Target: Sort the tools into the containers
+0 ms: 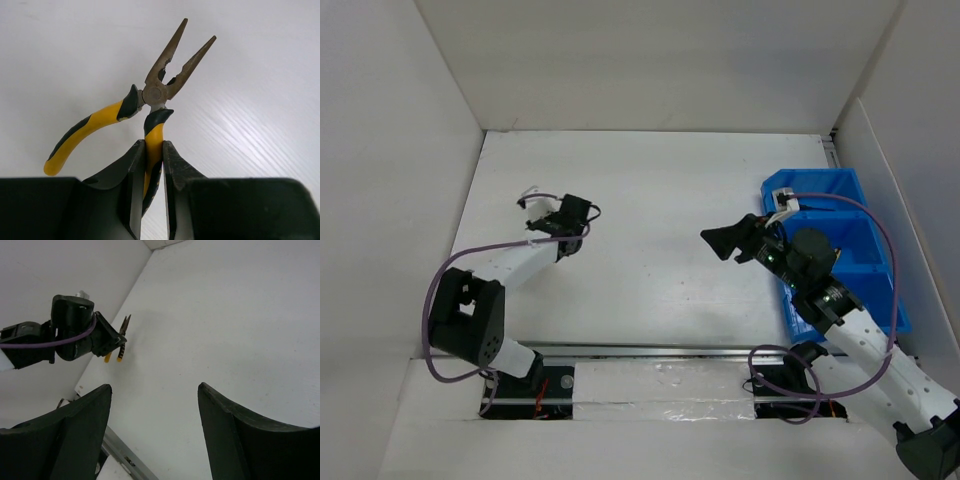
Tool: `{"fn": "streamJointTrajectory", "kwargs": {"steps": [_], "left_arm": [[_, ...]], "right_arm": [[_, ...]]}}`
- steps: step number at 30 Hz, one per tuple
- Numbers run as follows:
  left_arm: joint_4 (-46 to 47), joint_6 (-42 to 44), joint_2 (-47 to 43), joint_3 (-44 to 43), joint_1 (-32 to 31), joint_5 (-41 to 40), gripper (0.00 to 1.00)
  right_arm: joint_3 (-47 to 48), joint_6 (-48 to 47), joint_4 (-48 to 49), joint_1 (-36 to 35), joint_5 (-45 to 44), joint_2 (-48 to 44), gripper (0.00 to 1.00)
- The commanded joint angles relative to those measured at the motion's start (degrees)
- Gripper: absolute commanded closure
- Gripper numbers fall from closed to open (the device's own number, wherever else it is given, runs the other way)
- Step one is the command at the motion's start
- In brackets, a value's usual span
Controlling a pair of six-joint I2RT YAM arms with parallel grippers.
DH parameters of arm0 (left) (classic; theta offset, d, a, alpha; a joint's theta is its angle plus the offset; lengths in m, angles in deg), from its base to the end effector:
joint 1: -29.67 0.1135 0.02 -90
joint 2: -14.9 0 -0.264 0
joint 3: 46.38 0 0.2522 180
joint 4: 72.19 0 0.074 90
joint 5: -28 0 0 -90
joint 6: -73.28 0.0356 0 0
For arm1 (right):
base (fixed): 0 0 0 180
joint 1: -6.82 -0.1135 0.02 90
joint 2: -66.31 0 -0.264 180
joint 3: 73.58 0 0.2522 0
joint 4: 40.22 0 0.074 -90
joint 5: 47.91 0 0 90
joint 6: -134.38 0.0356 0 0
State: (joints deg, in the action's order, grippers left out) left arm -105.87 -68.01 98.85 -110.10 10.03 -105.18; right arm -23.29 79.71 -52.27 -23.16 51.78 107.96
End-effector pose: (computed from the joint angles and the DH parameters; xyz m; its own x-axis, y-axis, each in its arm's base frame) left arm 0.2791 -0.0738 0.2080 -0.3710 -0.4718 -0.7999 -0.6780 0.7262 -0.1138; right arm 0.1538 0.0956 0.3203 -0.4110 0.4210 -0.8086 -0.4908 0.6453 0.5854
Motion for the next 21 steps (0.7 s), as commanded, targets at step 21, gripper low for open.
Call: {"fn": "streamJointTrajectory", "kwargs": {"steps": [21], "left_arm": [[34.51,22.81,-20.21,1.35,-46.53,9.43,1.00]], "right_arm": [[-9.20,9.22,19.99,0.53,-4.42,-0.87,0.20]]}}
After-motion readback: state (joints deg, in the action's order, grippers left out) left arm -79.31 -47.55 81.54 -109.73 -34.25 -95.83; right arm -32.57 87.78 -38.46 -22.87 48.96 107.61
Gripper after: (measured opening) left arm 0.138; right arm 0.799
